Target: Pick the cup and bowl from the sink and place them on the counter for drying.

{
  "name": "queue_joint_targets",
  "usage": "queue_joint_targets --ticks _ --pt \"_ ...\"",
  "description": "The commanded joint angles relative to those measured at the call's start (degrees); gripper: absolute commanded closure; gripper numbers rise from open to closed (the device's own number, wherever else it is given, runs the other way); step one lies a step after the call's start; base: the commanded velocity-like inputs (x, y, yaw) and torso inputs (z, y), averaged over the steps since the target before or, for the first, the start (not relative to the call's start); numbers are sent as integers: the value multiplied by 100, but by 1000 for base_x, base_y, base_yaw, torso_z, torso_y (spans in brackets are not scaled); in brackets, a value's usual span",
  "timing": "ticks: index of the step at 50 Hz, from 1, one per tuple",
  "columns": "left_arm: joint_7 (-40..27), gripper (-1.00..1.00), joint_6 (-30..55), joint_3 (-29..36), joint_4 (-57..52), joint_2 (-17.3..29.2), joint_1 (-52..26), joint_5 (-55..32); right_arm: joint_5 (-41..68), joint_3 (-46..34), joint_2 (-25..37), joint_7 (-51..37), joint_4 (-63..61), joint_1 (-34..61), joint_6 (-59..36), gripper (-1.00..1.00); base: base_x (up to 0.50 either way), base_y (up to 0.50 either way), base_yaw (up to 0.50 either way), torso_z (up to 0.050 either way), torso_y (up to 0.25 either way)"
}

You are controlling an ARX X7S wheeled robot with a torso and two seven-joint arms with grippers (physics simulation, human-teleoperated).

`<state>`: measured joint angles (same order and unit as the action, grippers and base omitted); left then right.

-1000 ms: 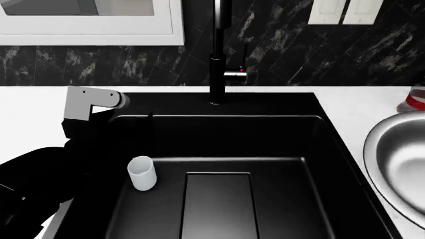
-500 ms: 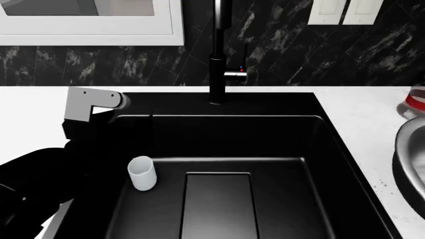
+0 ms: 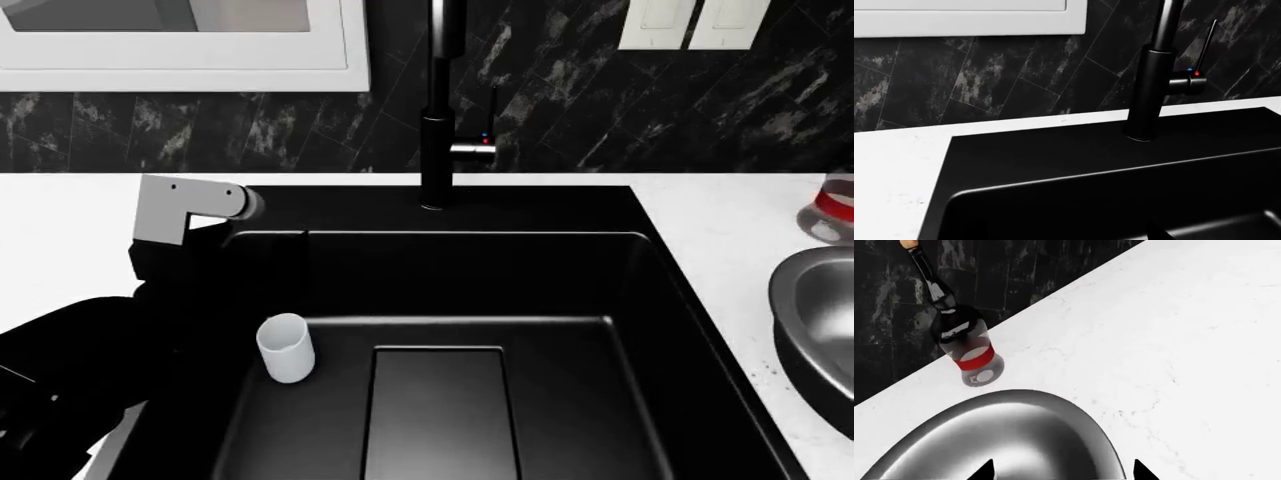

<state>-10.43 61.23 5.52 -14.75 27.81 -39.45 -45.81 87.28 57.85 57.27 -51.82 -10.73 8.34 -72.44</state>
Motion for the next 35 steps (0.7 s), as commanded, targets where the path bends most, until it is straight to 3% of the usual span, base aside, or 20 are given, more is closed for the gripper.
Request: queue_joint_targets --ticks 1,9,18,26,35 --pt "-25 -100 8 2 -3 16 -12 -24 121 -816 229 220 -206 523 331 -100 0 0 0 0 0" --pt "-28 -100 18 -7 -18 43 2 -54 355 -2228 432 386 -402 1230 548 -100 0 0 0 0 0" --pt "-52 -100 -8 31 -3 10 28 -49 451 -4631 247 373 -306 3362 548 -100 0 0 0 0 0" --pt "-151 -100 62 75 -116 -8 86 -75 1012 -5232 -75 -9 -461 4118 339 -100 0 0 0 0 0" --pt "-421 -100 159 154 -152 -206 162 -65 316 -6042 -621 553 -176 4916 229 -100 0 0 0 0 0"
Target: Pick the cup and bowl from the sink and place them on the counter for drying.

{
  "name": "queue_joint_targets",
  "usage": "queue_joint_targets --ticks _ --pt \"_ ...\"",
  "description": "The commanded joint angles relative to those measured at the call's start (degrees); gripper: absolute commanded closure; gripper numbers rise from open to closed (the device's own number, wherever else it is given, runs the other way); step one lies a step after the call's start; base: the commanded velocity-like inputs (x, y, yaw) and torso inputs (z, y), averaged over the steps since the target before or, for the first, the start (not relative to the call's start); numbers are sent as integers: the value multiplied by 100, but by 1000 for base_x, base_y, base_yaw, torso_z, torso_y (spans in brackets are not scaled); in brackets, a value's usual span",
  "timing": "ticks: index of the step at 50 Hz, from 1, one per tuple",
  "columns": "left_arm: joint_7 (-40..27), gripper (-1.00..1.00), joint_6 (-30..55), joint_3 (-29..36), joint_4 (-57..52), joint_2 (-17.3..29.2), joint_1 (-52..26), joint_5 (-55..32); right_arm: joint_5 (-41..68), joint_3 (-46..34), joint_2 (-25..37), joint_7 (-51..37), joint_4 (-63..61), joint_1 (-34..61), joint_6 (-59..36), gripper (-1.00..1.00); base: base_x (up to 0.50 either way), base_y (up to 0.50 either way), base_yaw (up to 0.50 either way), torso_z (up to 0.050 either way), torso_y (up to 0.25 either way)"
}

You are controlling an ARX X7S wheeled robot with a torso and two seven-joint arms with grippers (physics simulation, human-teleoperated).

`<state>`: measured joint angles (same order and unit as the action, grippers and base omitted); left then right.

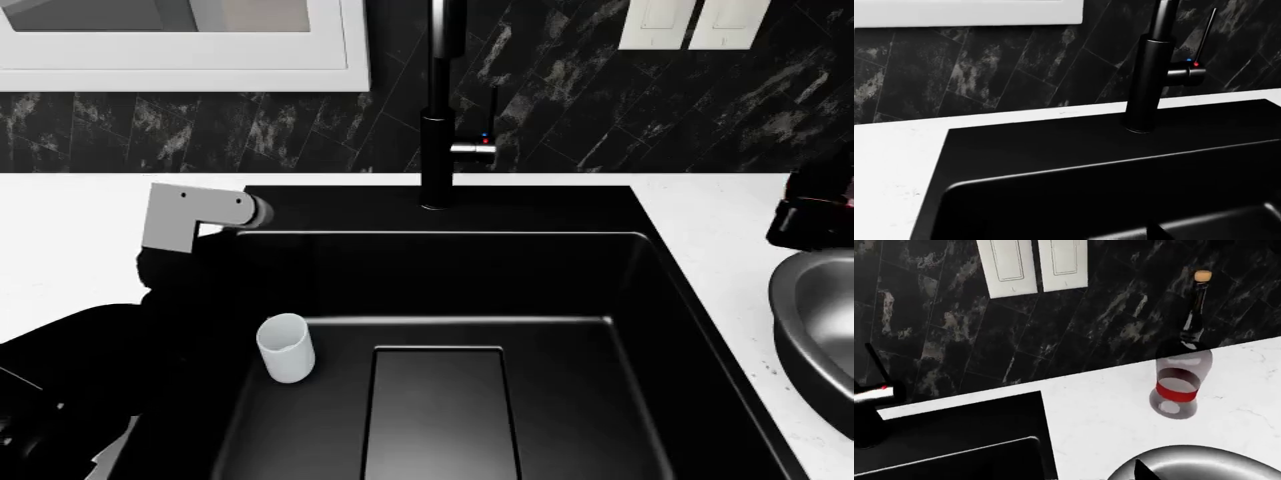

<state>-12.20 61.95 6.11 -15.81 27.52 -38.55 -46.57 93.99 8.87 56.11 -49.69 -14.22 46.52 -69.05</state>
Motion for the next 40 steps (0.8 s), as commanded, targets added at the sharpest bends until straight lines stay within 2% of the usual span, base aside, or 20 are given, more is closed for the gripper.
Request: queue_joint_targets --ticks 1,17,22,27,33,36,40 --pt "-278 -100 134 119 -101 -188 117 -11 -477 -1244 -568 438 207 1172 -113 -100 0 0 0 0 0" --pt "-1349 -100 338 504 -562 -877 487 244 -869 -1907 -1213 894 308 1687 -131 -100 0 0 0 0 0" --pt "-1403 -100 -150 784 -529 -939 655 656 -931 -1972 -1261 959 299 1649 -94 -100 0 0 0 0 0" --pt "-2149 -100 -3 251 -412 -1354 846 595 -934 -2012 -1273 954 309 1672 -102 -100 0 0 0 0 0" --pt "-2427 -100 172 434 -444 -1629 881 590 -1014 -2062 -1317 1008 320 1623 -41 -100 0 0 0 0 0" --pt "-2921 -100 186 648 -465 -1761 933 945 -1050 -2075 -1333 1053 326 1588 3 -100 0 0 0 0 0" --pt "-3244 -100 227 319 -242 -2147 1066 813 -1145 -2108 -1343 1147 364 1547 68 -100 0 0 0 0 0"
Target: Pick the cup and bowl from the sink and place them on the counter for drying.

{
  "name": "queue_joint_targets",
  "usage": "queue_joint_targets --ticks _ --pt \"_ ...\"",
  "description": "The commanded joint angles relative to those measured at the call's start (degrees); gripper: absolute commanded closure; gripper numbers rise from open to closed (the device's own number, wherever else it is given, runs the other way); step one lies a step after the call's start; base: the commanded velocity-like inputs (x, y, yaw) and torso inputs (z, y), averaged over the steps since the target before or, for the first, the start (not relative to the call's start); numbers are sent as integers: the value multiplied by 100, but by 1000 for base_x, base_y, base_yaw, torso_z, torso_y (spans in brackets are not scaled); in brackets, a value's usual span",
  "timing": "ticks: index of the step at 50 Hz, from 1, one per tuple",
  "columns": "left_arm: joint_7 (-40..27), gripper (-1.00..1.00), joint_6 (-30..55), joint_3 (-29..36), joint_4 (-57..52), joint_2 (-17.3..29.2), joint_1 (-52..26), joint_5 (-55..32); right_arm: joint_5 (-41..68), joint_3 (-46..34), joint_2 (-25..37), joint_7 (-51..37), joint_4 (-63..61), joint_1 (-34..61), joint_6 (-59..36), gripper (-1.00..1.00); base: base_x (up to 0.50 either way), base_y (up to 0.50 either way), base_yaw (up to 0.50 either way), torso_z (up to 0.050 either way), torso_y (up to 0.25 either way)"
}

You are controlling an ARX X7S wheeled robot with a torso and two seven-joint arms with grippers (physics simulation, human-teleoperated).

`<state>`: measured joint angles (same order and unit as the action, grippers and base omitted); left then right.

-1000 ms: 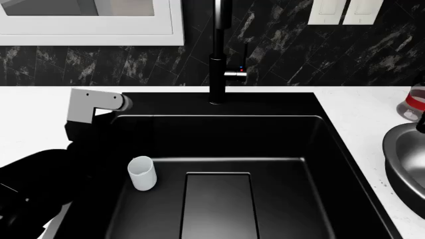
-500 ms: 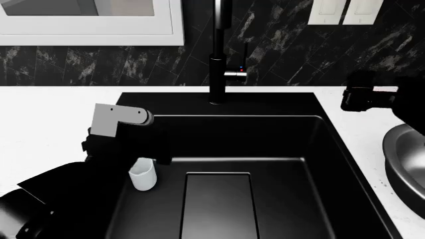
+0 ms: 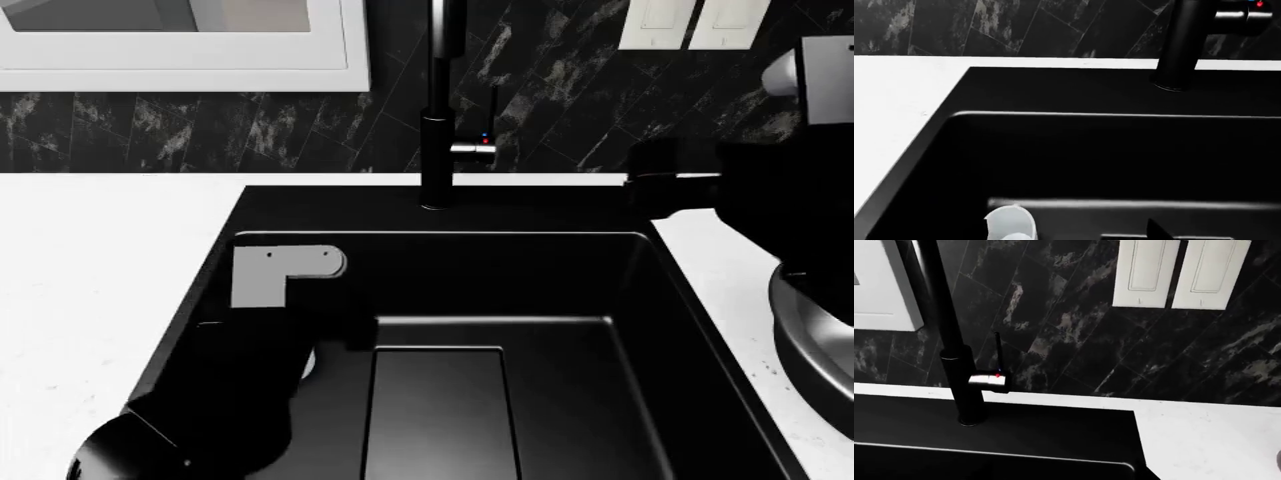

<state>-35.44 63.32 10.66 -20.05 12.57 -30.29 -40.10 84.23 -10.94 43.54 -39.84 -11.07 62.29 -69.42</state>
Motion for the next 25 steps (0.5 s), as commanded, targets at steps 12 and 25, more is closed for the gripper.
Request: queue_joint_targets --ticks 12,25 --pt "-1762 -100 -337 -436 1334 -1166 -51 339 -295 -194 -145 324 85 -135 249 -100 0 0 0 0 0" --pt "-1373 -100 -1705 -258 3348 -1161 -436 296 -428 -246 -143 486 133 -279 387 -100 0 0 0 0 0"
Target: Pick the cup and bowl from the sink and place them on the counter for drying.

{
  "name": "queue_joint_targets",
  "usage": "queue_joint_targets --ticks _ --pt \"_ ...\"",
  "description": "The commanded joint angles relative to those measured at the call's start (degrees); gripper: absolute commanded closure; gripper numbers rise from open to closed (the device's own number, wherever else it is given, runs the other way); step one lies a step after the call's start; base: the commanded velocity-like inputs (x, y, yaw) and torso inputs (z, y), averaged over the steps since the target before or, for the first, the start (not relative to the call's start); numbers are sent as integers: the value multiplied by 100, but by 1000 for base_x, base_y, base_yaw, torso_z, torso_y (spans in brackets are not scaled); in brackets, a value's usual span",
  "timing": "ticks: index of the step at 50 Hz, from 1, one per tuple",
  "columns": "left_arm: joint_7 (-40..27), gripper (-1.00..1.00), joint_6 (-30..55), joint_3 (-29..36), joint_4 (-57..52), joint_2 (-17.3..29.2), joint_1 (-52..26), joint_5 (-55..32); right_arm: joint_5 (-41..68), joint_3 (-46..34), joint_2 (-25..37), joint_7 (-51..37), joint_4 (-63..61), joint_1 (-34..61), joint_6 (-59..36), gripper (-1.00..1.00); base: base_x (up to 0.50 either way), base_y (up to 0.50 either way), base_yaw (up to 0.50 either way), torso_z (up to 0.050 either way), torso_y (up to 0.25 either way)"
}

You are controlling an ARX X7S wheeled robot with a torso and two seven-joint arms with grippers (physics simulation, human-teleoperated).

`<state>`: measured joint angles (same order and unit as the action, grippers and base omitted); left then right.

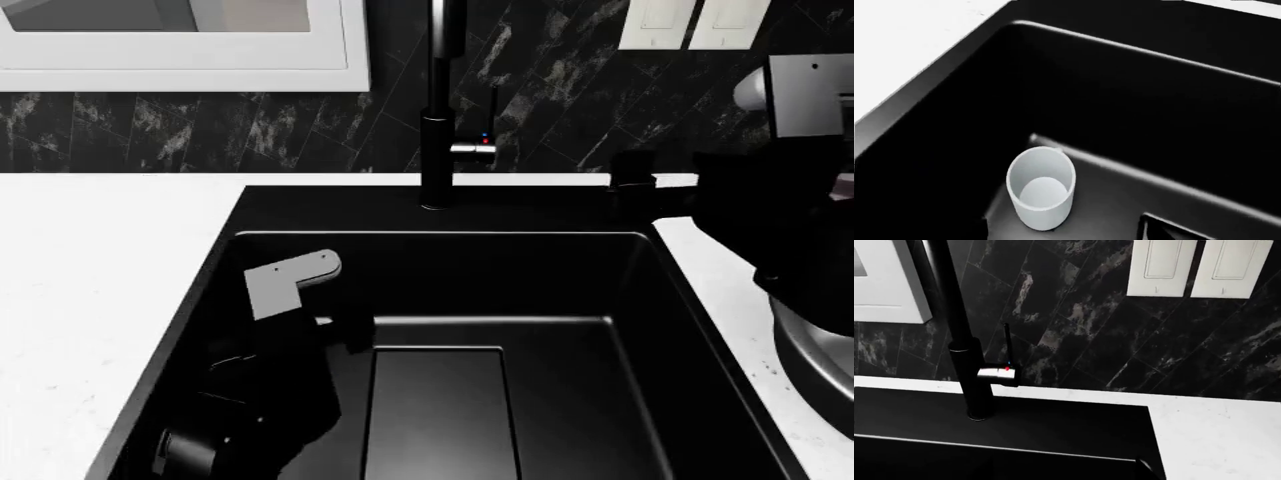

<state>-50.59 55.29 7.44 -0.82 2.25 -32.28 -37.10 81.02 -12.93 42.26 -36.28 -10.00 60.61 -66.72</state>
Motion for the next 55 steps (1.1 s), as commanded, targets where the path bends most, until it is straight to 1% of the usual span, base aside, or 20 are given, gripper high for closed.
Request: queue_joint_targets --ticks 1,2,8,13,16,18,20,21,24,25,26,31,34,35,36,39,43,46,51,55 --pt "217 -100 -1077 232 1597 -97 -296 155 -129 -53 -18 150 20 -153 144 -100 0 0 0 0 0" --pt "181 -100 -1199 161 1818 -126 -354 139 -137 -56 -24 160 24 -175 160 -100 0 0 0 0 0" --pt "88 -100 -1505 334 2195 -119 -534 183 -118 -39 -23 159 -3 -222 200 -100 0 0 0 0 0" --pt "360 -100 -2079 487 2879 -100 -708 272 -136 -17 2 184 -50 -407 285 -100 0 0 0 0 0" --pt "382 -100 -2256 522 3148 -107 -812 271 -142 -19 2 192 -43 -434 304 -100 0 0 0 0 0" --pt "525 -100 -2264 571 3376 -115 -876 190 -157 -25 -4 208 -40 -450 324 -100 0 0 0 0 0" --pt "419 -100 -2326 653 3494 -94 -901 271 -196 -41 -14 238 -38 -489 360 -100 0 0 0 0 0" --pt "568 -100 -2434 748 3623 -84 -942 321 -215 -48 -17 254 -36 -509 378 -100 0 0 0 0 0" --pt "669 -100 -2653 796 4078 -112 -1106 340 -225 -51 -16 265 -29 -517 395 -100 0 0 0 0 0" --pt "711 -100 -2913 923 4151 -105 -1128 500 -225 -51 -15 265 -22 -517 397 -100 0 0 0 0 0" --pt "710 -100 -2978 968 4290 -117 -1183 538 -229 -57 -15 266 -18 -516 396 -100 0 0 0 0 0" --pt "882 -100 -3236 1063 4869 -195 -1369 338 -238 -74 -29 268 -20 -528 413 -100 0 0 0 0 0" --pt "942 -100 -3555 1323 5276 -201 -1538 273 -259 -98 -55 288 -1 -543 434 -100 0 0 0 0 0" --pt "974 -100 -3660 1325 5491 -210 -1625 118 -273 -114 -67 301 11 -540 439 -100 0 0 0 0 0" --pt "980 -100 -3881 1449 5597 -211 -1654 99 -288 -129 -76 314 26 -529 440 -100 0 0 0 0 0" --pt "909 -100 -3870 1689 5842 -206 -1734 -99 -285 -137 -86 317 38 -513 443 -100 0 0 0 0 0" --pt "843 -100 -4347 2049 6389 -217 -1868 -385 -295 -136 -91 330 22 -591 489 -100 0 0 0 0 0" --pt "534 -100 -4471 2208 6295 -159 -1844 -467 -278 -115 -86 331 34 -616 511 -100 0 0 0 0 0" --pt "306 -100 -4458 2243 6120 -91 -1796 -500 -315 -135 -95 377 60 -618 545 -100 0 0 0 0 0" --pt "68 -100 -4294 2277 5678 4 -1672 -551 -355 -128 -83 427 78 -683 608 -100 0 0 0 0 0"
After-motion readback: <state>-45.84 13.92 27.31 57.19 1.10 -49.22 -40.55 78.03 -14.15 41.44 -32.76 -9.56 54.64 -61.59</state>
